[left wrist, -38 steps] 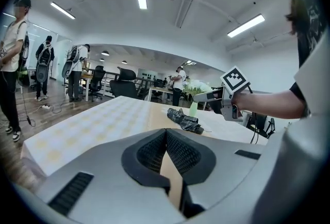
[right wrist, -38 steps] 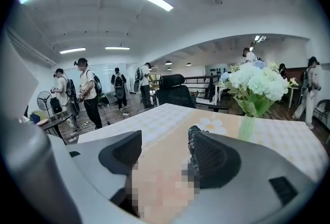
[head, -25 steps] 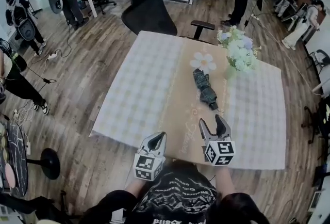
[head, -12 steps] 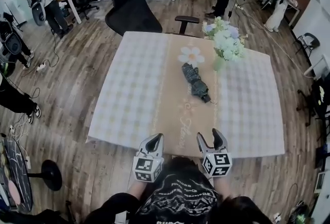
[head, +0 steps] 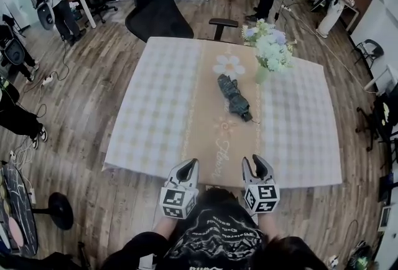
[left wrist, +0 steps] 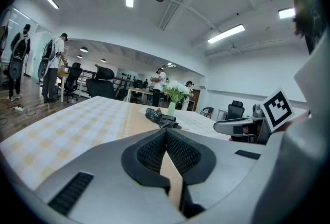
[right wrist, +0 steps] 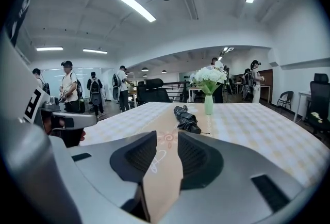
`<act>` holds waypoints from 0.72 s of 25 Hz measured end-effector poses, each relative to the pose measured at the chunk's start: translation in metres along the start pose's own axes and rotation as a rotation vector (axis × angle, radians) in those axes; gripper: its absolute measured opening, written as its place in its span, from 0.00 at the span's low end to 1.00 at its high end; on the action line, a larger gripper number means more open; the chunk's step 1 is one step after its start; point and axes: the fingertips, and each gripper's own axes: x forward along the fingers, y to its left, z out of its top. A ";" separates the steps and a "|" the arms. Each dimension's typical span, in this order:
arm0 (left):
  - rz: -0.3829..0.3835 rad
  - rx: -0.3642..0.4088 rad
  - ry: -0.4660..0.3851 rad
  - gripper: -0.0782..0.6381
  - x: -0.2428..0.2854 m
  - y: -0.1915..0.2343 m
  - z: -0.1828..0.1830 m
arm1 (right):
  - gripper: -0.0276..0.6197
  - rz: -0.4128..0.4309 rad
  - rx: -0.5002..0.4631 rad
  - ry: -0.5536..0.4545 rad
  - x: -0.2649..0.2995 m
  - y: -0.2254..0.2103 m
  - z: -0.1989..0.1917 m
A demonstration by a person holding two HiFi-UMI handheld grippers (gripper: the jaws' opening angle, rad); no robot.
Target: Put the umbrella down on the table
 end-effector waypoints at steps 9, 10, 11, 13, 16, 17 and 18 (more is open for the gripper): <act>-0.011 0.022 0.012 0.13 0.001 -0.003 -0.001 | 0.06 0.047 -0.016 0.023 0.005 0.010 -0.002; -0.011 0.024 0.012 0.13 0.001 -0.003 -0.002 | 0.06 0.046 -0.019 0.025 0.005 0.010 -0.004; -0.010 0.027 0.013 0.13 0.001 -0.002 -0.004 | 0.05 0.040 -0.021 0.027 0.006 0.010 -0.006; -0.009 0.037 0.018 0.13 0.001 0.000 -0.007 | 0.05 0.023 -0.014 0.031 0.007 0.008 -0.009; -0.005 0.038 0.023 0.13 0.000 0.002 -0.009 | 0.05 0.009 -0.001 0.035 0.007 0.007 -0.012; -0.003 0.037 0.023 0.13 -0.001 0.002 -0.009 | 0.05 0.008 -0.001 0.035 0.007 0.007 -0.011; -0.002 0.037 0.023 0.14 -0.001 0.003 -0.009 | 0.05 0.005 0.000 0.035 0.007 0.006 -0.011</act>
